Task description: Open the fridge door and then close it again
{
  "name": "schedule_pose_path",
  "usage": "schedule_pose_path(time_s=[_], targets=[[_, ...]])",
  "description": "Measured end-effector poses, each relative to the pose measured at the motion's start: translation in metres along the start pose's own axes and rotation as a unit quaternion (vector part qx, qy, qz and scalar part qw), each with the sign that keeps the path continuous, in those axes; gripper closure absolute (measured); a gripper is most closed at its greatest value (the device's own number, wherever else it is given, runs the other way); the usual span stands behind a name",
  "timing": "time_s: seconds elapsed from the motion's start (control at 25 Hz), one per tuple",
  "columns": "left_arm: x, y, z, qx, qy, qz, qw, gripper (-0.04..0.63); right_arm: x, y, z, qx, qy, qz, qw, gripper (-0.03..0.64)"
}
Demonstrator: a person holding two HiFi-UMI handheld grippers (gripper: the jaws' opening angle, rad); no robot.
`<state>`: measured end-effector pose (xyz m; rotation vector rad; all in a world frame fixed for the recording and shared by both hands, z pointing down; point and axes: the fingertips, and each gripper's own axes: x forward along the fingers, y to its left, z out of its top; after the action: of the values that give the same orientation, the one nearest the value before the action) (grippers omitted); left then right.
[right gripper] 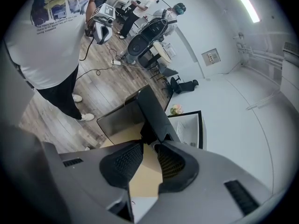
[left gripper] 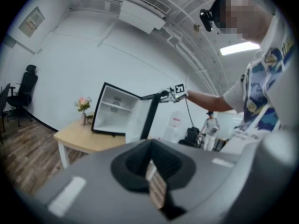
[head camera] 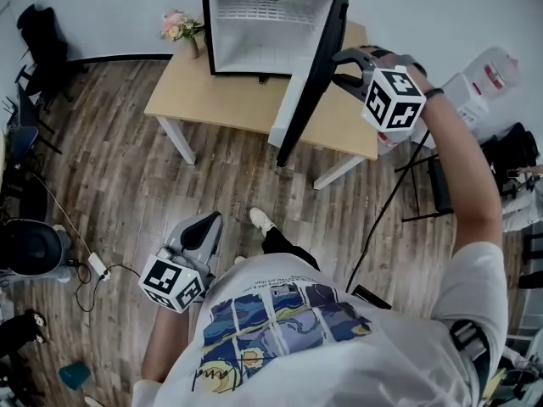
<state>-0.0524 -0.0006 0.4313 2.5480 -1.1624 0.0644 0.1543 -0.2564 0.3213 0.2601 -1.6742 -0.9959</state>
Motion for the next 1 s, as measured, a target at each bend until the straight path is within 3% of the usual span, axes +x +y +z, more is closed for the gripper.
schedule_pose_path(time_s=[1.0], targets=[[0.031,-0.002,-0.001,-0.004,0.018,-0.035,0.9992,0.588,-0.028,0.026,-0.054,-0.051,0.065,0.004,0.997,0.543]])
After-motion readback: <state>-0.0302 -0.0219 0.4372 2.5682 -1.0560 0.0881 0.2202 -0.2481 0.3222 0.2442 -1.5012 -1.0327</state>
